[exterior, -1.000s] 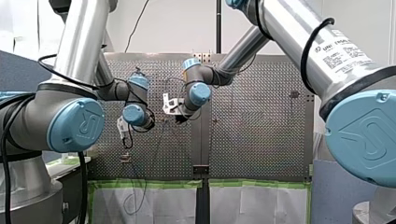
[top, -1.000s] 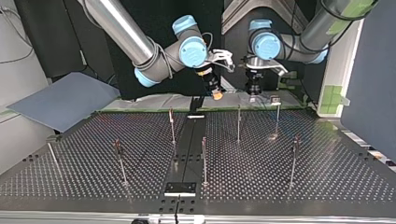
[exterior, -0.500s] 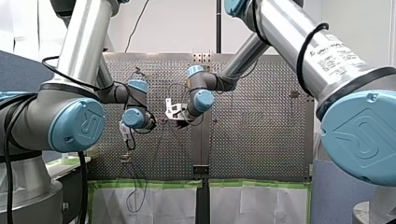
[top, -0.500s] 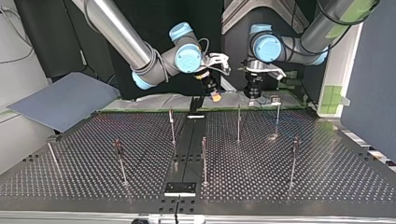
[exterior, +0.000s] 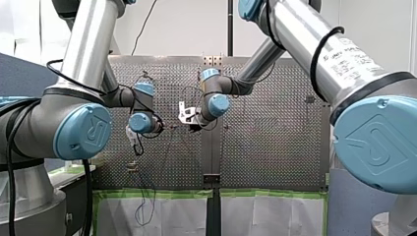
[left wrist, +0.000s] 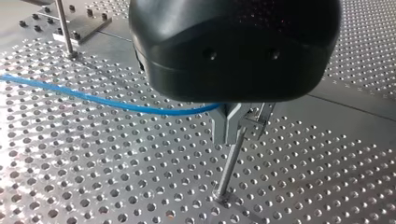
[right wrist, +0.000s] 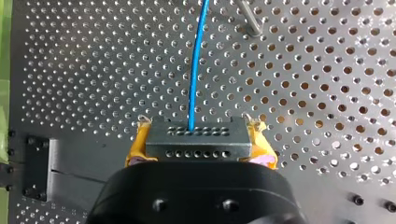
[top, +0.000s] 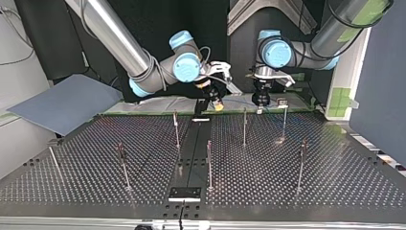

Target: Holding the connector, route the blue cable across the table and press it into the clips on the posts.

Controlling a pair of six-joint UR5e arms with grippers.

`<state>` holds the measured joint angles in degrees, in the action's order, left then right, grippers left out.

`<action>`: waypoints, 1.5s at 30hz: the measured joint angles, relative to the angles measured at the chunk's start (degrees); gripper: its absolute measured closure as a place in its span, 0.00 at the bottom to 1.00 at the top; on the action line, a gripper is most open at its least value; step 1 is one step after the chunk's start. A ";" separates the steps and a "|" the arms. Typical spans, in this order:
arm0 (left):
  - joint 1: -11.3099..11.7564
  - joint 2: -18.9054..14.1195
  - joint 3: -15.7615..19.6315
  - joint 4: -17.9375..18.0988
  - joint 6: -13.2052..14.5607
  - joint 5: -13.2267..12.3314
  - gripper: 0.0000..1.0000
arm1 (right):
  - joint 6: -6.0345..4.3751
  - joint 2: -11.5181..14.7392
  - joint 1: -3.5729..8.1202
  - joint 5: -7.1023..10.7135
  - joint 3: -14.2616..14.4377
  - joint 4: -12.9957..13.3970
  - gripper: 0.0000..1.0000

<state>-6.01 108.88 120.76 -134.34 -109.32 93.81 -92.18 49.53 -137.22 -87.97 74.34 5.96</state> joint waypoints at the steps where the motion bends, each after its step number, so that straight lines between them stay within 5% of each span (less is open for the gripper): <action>1: 0.08 0.01 0.00 0.05 -0.02 -0.06 1.00 | 0.01 -0.13 0.07 0.03 -0.04 0.00 1.00; 17: 0.75 5.37 -1.77 1.36 0.30 -0.35 1.00 | 0.18 -1.57 0.38 0.64 -2.69 -0.42 1.00; 45: 3.64 6.04 -5.48 1.50 -0.83 -2.98 1.00 | -0.15 -1.79 1.96 0.56 -3.66 -0.85 1.00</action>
<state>-2.36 114.92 115.29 -132.84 -110.15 90.83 -92.33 47.74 -135.26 -87.41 70.68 5.11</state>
